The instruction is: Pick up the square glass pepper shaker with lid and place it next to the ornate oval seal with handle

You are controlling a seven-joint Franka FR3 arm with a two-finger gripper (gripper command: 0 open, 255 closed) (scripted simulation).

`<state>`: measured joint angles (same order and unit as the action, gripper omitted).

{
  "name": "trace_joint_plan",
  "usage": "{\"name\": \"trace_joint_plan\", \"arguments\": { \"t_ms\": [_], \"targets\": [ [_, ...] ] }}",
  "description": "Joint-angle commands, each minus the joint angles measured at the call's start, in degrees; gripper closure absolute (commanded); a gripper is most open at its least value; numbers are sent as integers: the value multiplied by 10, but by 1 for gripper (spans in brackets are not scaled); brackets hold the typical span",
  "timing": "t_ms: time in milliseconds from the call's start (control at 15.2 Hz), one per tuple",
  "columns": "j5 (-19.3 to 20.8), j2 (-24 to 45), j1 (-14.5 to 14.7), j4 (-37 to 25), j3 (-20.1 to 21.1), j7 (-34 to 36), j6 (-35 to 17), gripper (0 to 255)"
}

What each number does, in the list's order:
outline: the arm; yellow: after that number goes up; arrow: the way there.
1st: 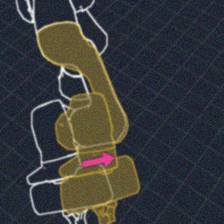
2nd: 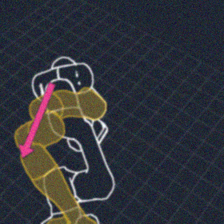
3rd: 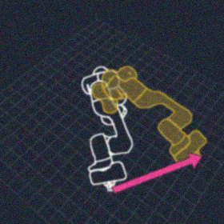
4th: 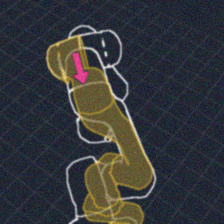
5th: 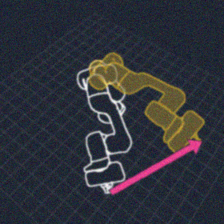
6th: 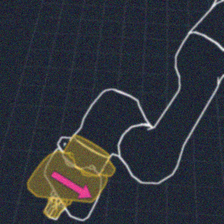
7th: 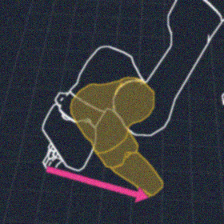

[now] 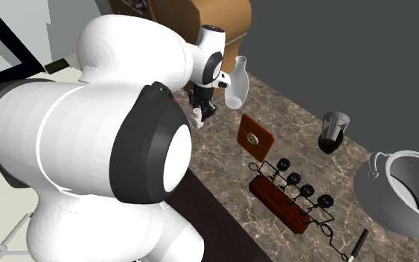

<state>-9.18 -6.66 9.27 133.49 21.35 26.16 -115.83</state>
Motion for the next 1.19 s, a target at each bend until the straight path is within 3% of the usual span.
{"name": "trace_joint_plan", "arguments": {
  "t_ms": [0, 1122],
  "targets": [
    [-1, -9, 0, -9, -1, -1, 18, 255],
    [-7, -58, -3, -96, -13, 0, 153, 255]
  ]
}}
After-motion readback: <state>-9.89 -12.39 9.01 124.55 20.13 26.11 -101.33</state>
